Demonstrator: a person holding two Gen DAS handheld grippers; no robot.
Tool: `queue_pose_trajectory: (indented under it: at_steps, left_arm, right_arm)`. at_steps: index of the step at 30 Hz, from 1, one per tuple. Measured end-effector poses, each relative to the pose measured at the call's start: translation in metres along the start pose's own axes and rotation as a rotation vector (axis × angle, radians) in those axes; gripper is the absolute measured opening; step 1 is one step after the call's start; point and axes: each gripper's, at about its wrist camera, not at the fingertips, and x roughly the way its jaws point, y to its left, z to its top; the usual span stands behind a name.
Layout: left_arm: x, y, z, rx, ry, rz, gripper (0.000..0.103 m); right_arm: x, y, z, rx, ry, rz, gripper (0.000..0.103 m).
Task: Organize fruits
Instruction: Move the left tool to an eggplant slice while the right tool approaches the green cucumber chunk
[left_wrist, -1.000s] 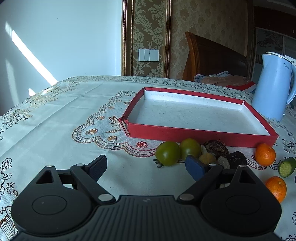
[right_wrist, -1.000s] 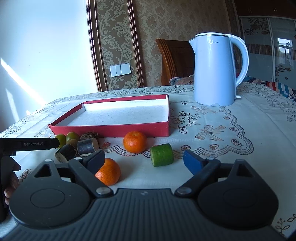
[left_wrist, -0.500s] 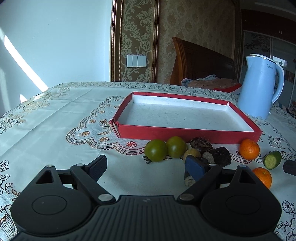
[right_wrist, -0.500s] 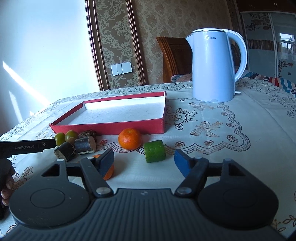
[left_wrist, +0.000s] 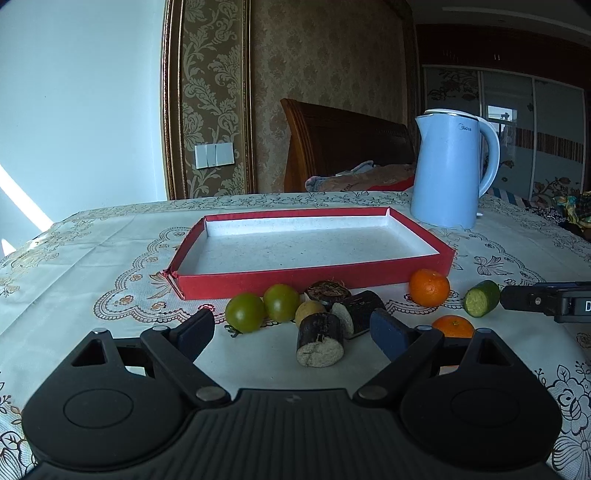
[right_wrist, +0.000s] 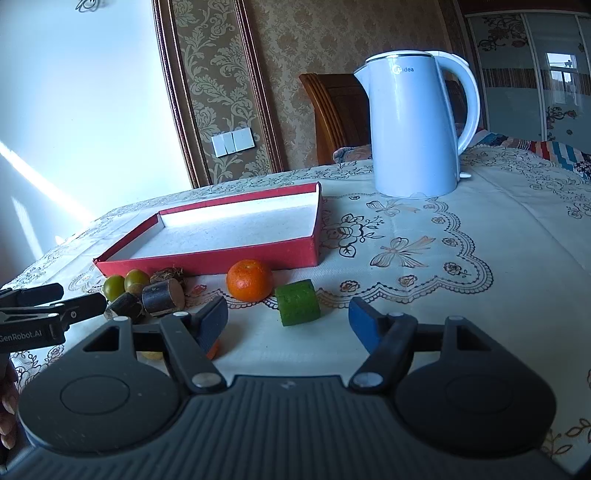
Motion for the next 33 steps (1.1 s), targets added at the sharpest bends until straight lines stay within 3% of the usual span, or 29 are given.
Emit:
queue_pose_trajectory:
  at_steps: [3,7,8,15,23,27,33]
  left_arm:
    - [0.001,0.001,0.0,-0.006,0.003,0.015,0.092]
    - [0.013,0.005,0.001,-0.021,0.075,0.023,0.055]
    - [0.017,0.005,0.001,-0.02,0.097,0.012,0.053]
    - [0.013,-0.006,0.0,0.03,0.071,-0.041,0.053]
    - [0.039,-0.01,0.004,-0.007,0.17,-0.021,0.053]
    - [0.05,-0.004,0.002,-0.037,0.233,-0.014,0.053]
    - [0.051,-0.003,0.002,-0.057,0.231,-0.005,0.053]
  right_arm:
    - [0.001,0.0,0.0,0.002,0.002,0.003,0.071]
    - [0.002,-0.003,0.0,0.01,0.007,0.006,0.074]
    - [0.002,-0.003,0.0,0.01,0.005,0.005,0.075]
    - [0.002,-0.002,-0.001,0.013,0.006,0.004,0.076]
    - [0.003,-0.001,0.001,0.002,0.016,0.012,0.076]
    - [0.009,0.004,0.008,-0.075,0.019,-0.013,0.076]
    - [0.034,-0.002,0.02,-0.126,0.083,-0.025,0.072]
